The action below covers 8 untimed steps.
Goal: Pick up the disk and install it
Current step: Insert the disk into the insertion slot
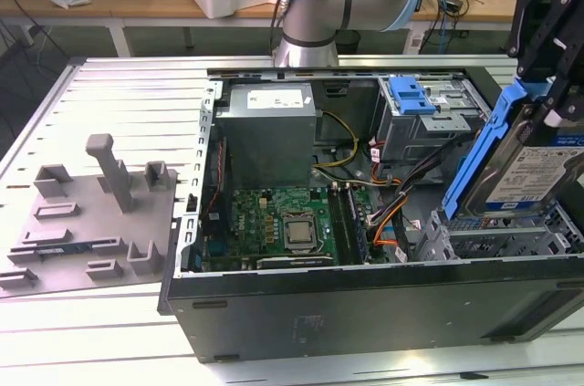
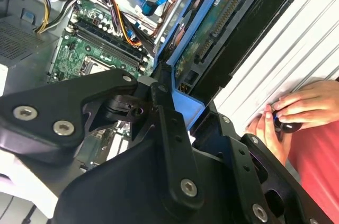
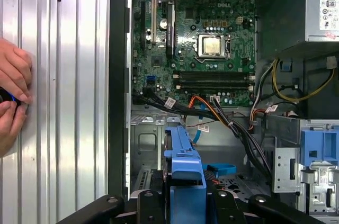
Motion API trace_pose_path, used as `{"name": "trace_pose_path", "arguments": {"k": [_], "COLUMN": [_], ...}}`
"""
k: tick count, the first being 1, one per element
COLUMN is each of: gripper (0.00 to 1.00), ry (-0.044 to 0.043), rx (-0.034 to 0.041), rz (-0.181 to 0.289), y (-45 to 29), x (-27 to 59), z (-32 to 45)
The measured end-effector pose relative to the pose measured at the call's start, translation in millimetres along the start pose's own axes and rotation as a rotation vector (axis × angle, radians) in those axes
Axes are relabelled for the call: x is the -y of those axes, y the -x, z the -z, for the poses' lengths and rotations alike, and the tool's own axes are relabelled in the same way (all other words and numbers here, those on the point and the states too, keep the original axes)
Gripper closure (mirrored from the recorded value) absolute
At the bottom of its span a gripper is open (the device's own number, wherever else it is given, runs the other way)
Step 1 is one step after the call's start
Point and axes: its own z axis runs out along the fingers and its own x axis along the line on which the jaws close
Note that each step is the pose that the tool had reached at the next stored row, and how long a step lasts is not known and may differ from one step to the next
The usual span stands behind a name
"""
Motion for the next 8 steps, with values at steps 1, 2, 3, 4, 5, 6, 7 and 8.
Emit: {"name": "trace_pose_path", "arguments": {"k": [1, 2, 3, 4, 5, 6, 7, 8], "gripper": [0.63, 0.63, 0.63, 0.63, 0.63, 0.63, 0.63, 0.63], "ry": [0.0, 0.0, 0.0, 0.0, 0.0, 0.0, 0.0, 0.0], "rx": [-0.0002, -0.0004, -0.0003, -0.0003, -0.001, -0.0011, -0.0011, -0.0012], "rz": [0.004, 0.007, 0.007, 0.007, 0.008, 0.008, 0.008, 0.009], "y": [0.0, 0.0, 0.0, 0.0, 0.0, 0.0, 0.0, 0.0], "x": [0.0, 0.0, 0.0, 0.0, -0.1, -0.1, 0.0, 0.0], "z": [0.0, 0.0, -0.1, -0.1, -0.1, -0.1, -0.1, -0.1]}}
